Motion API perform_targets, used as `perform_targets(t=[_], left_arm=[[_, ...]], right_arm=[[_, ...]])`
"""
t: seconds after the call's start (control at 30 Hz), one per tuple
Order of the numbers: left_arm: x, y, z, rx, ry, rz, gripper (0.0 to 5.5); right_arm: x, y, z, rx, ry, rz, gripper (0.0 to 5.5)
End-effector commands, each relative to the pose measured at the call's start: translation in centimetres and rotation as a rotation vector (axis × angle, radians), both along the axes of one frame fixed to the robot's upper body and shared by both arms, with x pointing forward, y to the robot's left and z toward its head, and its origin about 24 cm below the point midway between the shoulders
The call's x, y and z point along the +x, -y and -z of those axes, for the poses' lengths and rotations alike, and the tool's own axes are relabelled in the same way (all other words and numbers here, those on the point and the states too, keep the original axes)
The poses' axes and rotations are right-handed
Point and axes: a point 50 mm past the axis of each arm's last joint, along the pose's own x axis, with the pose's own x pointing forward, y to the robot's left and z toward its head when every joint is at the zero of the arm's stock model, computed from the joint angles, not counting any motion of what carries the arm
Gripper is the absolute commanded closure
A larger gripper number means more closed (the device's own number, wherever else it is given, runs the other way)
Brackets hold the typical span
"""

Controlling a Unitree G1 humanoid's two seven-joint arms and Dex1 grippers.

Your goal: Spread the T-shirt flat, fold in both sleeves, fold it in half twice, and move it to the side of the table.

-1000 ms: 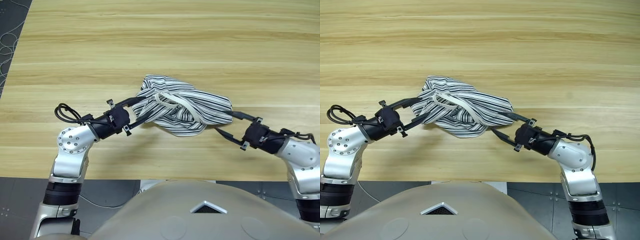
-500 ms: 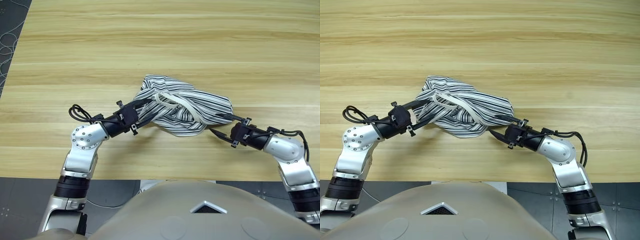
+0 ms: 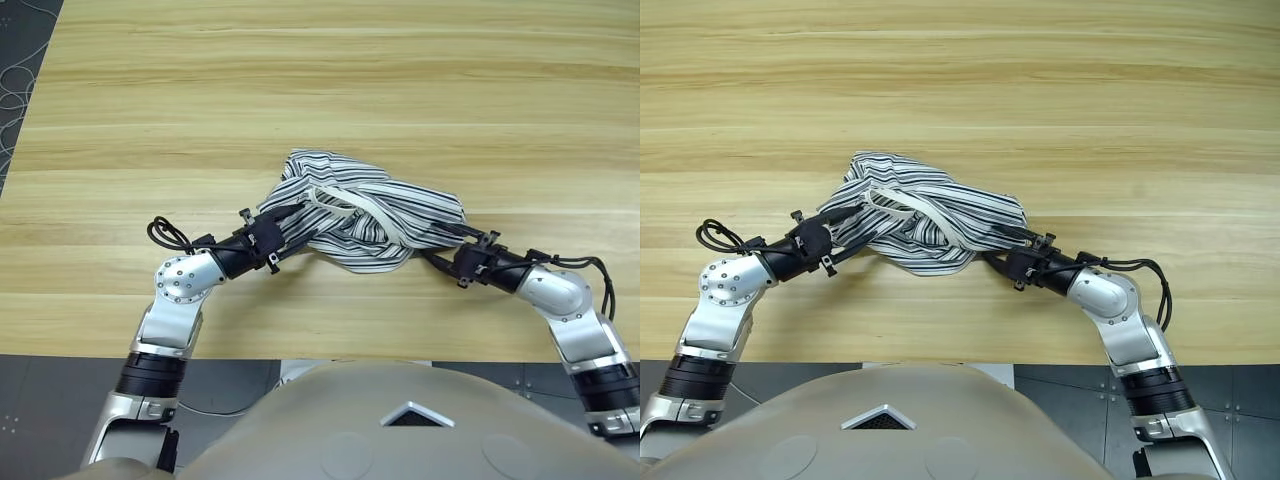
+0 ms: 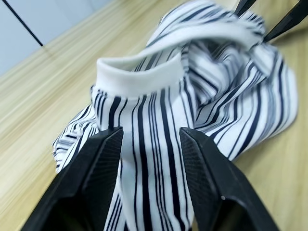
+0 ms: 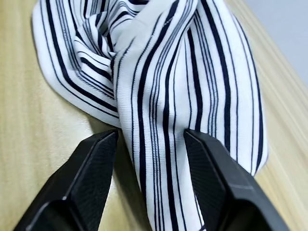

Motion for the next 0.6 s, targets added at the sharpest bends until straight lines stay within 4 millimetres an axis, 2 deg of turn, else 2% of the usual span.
perform_targets(t=[0.03, 0.3, 0.6], left_arm=[[0.4, -0.1, -0.1, 0.019, 0.016, -0.009, 3.32], [-0.3, 0.1, -2.5, -0.06, 0.068, -0.006, 3.32], [0.2, -0.8, -1.4, -0.038, 0.032, -0.057, 3.32]], right_arm=[[0.1, -0.3, 0.0, -0.004, 0.013, -0.011, 2.98], [-0.2, -0.5, 0.4, 0.0, -0.002, -0.014, 2.98], [-0.1, -0.6, 0.5, -0.007, 0.01, -0.012, 2.98]])
